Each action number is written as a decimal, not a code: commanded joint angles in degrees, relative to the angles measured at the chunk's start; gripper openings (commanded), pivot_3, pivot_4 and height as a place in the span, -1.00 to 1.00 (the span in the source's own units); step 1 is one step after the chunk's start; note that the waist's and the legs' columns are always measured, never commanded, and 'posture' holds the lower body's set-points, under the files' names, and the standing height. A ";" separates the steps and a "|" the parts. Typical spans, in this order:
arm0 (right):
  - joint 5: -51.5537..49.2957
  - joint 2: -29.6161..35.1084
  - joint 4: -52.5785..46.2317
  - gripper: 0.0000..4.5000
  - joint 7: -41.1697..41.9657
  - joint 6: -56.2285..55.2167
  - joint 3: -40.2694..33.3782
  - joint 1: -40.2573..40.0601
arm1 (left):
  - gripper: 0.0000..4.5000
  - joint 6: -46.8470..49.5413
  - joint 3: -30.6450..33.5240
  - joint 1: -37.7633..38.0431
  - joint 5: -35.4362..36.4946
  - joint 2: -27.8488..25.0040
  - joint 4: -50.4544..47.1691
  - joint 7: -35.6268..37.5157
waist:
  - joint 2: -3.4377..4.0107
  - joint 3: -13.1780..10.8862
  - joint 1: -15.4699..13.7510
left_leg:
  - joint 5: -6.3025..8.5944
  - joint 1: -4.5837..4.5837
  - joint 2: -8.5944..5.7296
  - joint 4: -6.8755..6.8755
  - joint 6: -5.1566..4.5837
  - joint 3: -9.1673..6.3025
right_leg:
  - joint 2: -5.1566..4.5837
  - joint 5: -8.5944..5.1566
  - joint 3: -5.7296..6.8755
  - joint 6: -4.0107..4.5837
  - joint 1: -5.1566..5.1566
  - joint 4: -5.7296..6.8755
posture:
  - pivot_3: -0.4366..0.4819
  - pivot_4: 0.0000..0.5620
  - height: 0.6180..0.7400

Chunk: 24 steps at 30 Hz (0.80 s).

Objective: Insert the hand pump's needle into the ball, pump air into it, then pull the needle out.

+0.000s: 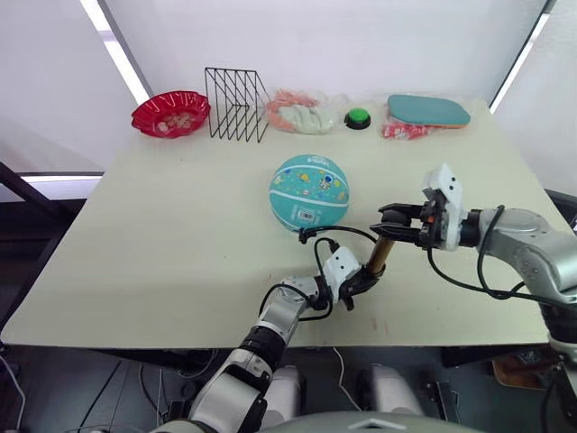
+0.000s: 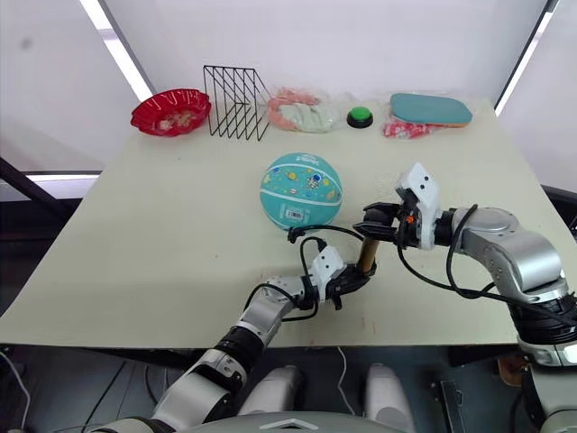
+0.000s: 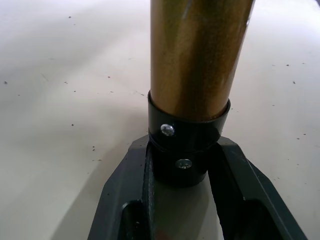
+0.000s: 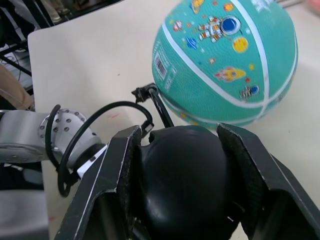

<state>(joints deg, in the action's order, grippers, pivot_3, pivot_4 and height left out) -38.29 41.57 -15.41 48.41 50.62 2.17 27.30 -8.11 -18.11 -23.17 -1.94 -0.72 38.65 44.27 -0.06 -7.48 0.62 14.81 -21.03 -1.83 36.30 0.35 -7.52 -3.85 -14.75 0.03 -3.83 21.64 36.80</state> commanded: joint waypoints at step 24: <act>-20.17 14.87 -3.91 -0.15 -4.59 21.28 -11.58 14.24 | -0.54 0.38 0.05 1.27 0.12 -0.42 5.13 0.06 | -0.01 -1.03 -0.85 | -0.01 -0.80 -0.36 0.20 -0.02 -0.01 | -0.33 0.08 0.09 0.10 0.61 0.00 | -0.05 -0.47 1.00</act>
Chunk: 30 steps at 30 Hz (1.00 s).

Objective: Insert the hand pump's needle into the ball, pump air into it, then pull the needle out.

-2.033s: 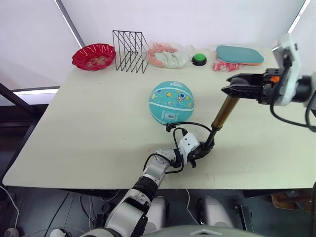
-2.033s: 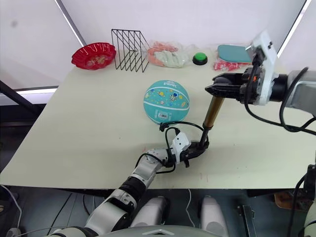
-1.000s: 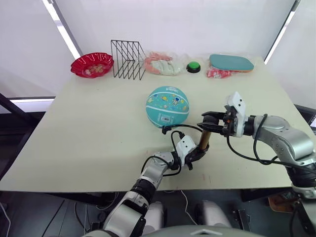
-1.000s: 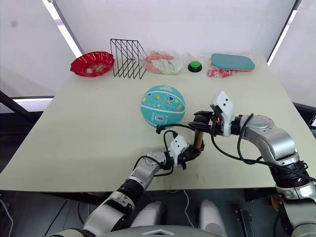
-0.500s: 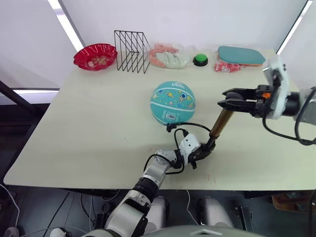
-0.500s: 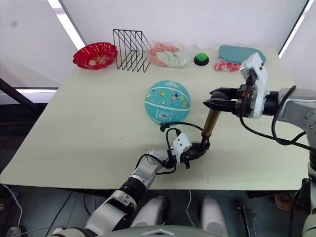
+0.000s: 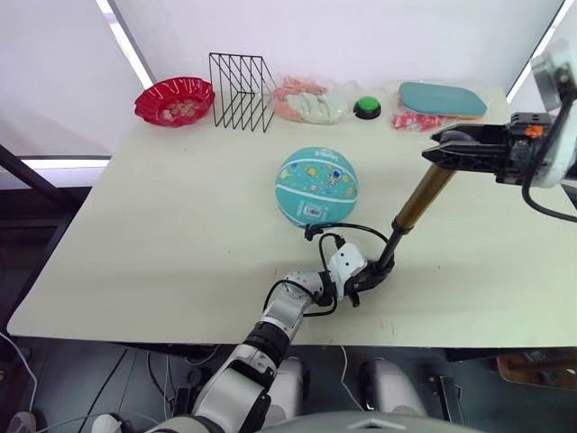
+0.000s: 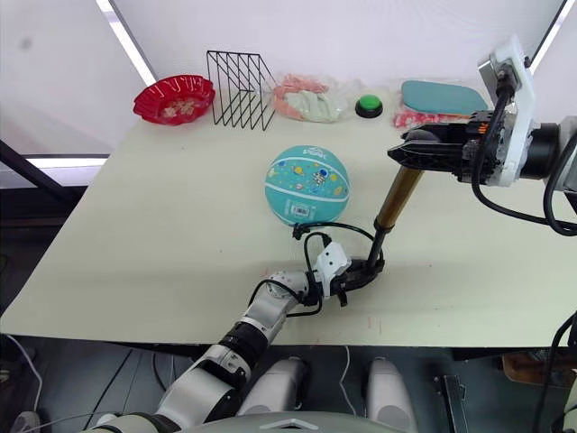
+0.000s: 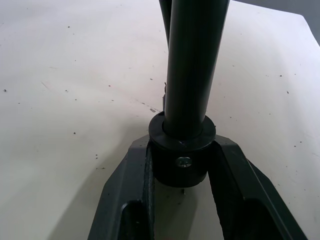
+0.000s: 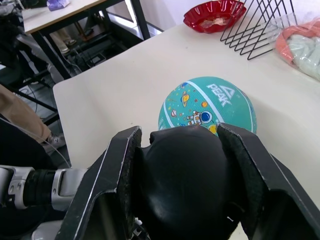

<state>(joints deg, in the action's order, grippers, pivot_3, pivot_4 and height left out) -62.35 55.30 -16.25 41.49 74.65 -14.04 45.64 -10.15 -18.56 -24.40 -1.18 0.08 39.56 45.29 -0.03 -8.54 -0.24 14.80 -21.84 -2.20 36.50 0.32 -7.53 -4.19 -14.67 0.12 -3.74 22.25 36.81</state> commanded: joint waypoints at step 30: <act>24.62 -10.74 -0.38 -0.15 8.32 -26.79 14.74 -23.71 | -0.54 4.17 1.33 3.54 -0.55 -2.02 1.47 -1.75 | -0.62 1.71 0.96 | 0.02 1.11 0.48 -0.24 0.03 -0.01 | 0.44 -0.20 -0.02 -0.27 -0.85 -0.01 | -0.05 -0.47 1.00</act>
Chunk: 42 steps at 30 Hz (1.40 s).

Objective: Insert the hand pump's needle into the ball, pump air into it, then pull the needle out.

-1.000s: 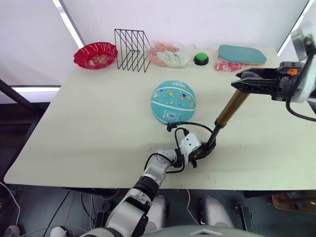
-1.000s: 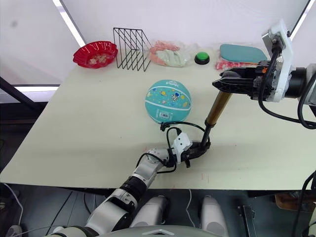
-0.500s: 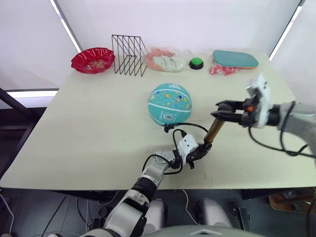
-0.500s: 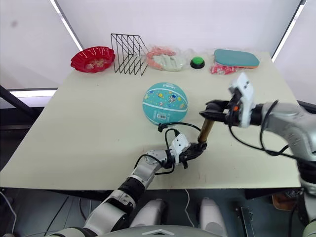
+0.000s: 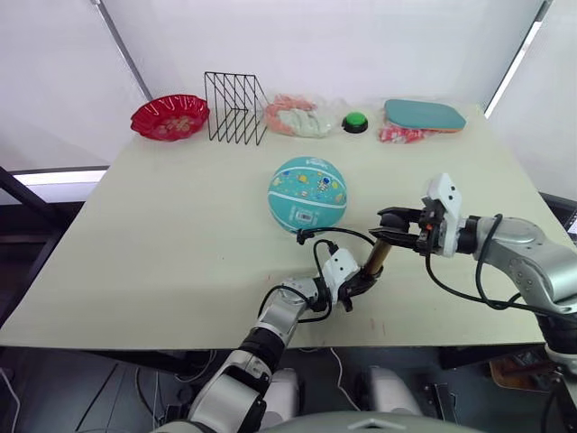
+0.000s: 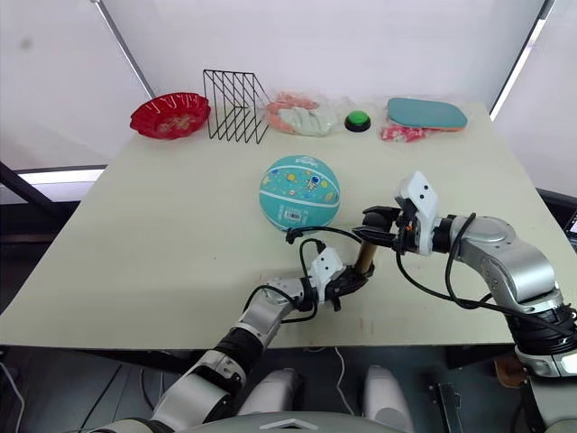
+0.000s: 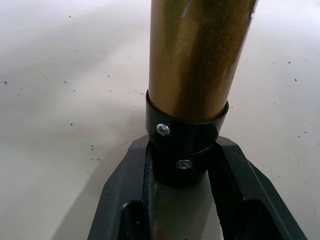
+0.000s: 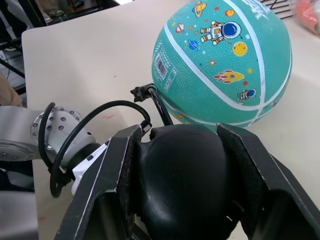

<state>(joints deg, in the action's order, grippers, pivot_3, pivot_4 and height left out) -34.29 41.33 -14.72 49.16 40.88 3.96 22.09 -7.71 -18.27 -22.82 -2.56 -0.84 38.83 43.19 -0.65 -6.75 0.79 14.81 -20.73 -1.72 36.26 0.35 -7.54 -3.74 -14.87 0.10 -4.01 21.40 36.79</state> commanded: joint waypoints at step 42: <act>4.35 -5.03 5.26 -0.15 -5.37 -0.99 7.59 -8.76 | -0.54 3.47 1.13 2.95 1.45 -1.54 -1.61 0.18 | -0.10 -0.16 0.33 | 0.00 0.06 0.03 -0.01 0.00 0.20 | 0.04 -0.03 -0.22 0.06 0.09 0.04 | -0.05 -0.47 1.00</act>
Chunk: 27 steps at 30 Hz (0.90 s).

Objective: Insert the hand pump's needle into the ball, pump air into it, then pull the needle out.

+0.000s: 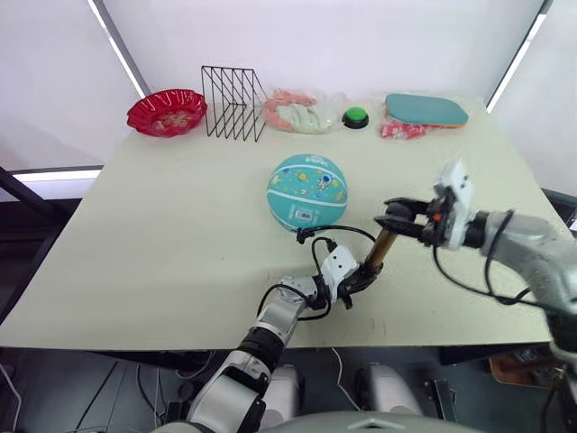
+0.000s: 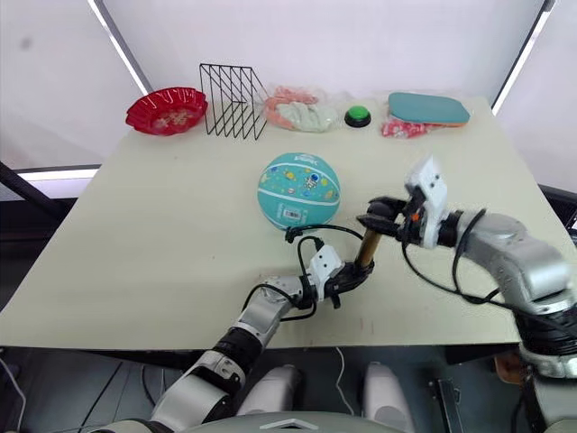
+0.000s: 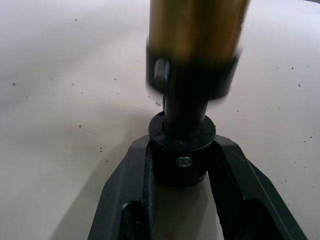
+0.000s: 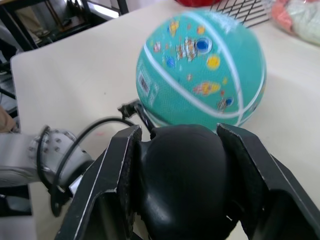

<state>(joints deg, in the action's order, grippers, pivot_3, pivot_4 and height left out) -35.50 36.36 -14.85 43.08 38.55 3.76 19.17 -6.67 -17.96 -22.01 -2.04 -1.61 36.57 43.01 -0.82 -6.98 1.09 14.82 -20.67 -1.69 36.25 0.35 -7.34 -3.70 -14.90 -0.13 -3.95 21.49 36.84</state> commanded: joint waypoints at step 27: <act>6.90 -0.13 1.89 -0.15 2.98 1.37 6.17 -4.67 | -0.54 2.49 0.87 3.44 1.29 -0.97 -2.83 -0.19 | -0.09 0.11 0.00 | 0.01 -0.02 0.04 -0.07 0.01 -0.07 | 0.04 -0.03 -0.03 0.04 0.05 -0.05 | -0.05 -0.47 1.00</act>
<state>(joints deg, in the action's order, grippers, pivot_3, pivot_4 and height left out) -31.43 35.68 -15.94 45.52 35.59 4.25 18.22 -5.31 -18.05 -19.96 -2.08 -1.98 33.40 42.41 -0.90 -6.87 1.10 14.83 -20.69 -1.65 36.17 0.36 -7.42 -3.66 -14.92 -0.16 -3.91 21.53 36.79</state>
